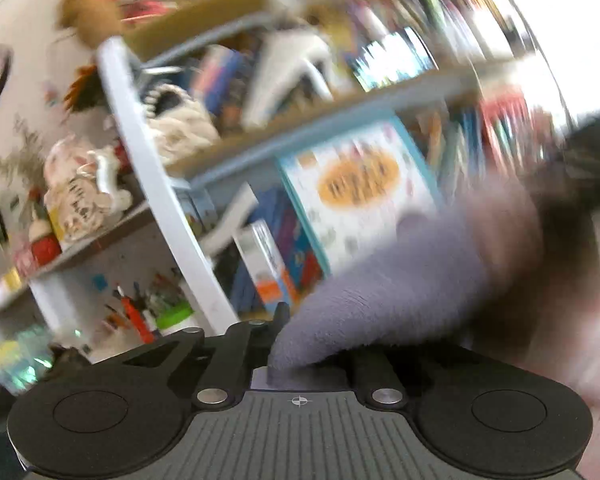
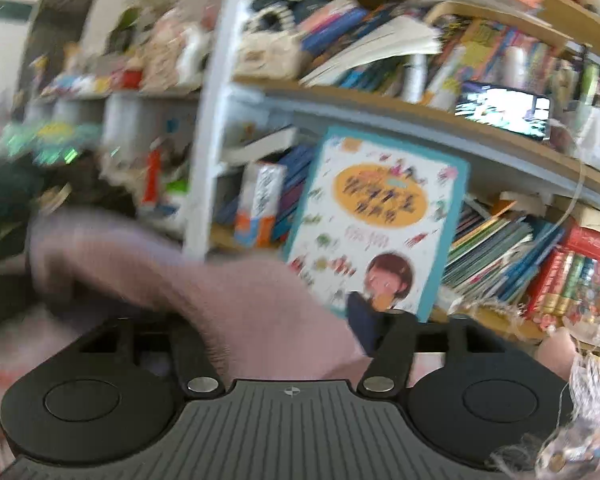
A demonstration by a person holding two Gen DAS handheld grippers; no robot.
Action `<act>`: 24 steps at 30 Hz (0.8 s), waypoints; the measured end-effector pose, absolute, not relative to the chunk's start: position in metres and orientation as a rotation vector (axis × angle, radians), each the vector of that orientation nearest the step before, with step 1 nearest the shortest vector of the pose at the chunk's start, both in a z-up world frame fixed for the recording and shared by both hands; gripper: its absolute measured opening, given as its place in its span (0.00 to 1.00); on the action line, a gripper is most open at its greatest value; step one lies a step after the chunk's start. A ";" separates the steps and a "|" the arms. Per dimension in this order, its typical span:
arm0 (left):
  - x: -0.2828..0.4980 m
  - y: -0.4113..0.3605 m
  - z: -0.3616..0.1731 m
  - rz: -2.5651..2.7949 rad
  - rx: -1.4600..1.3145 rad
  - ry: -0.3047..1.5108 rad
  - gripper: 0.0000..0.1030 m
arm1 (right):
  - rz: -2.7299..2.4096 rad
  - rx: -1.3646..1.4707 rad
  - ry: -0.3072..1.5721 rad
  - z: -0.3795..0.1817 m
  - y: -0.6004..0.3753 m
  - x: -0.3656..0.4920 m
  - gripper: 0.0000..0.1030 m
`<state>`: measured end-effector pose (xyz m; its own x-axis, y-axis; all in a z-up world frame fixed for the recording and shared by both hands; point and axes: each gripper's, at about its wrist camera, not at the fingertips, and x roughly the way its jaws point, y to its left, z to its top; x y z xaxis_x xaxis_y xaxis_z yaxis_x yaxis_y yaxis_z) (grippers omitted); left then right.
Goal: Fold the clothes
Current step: 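Lift the sweater with both grippers and shake it open in the air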
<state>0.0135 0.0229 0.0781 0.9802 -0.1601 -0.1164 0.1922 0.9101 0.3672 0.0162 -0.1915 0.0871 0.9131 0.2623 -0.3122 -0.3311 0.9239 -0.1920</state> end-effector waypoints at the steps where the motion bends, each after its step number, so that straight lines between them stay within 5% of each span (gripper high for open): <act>1: 0.008 0.029 0.091 -0.195 0.362 0.059 0.09 | 0.337 -0.276 0.303 0.079 -0.190 0.010 0.74; 5: -0.020 0.030 0.121 -0.250 0.392 -0.014 0.09 | 0.441 -0.434 0.332 0.047 -0.167 -0.014 0.81; 13: -0.048 0.047 0.153 -0.289 0.328 -0.043 0.09 | 0.446 -0.738 0.318 0.003 -0.136 -0.051 0.79; 15: -0.054 0.056 0.158 -0.277 0.311 -0.043 0.09 | 0.425 -0.731 0.312 0.002 -0.138 -0.051 0.66; 17: -0.058 0.068 0.159 -0.242 0.311 -0.038 0.09 | 0.416 -0.698 0.326 0.006 -0.146 -0.049 0.04; 24: -0.092 0.123 0.171 -0.176 0.213 -0.063 0.09 | 0.212 -0.513 0.057 0.101 -0.206 -0.085 0.05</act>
<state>-0.0923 0.1231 0.1709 0.9825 -0.1808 0.0439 0.1674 0.9620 0.2156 -0.0853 -0.2063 0.1011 0.9764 0.1872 -0.1076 -0.2160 0.8498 -0.4808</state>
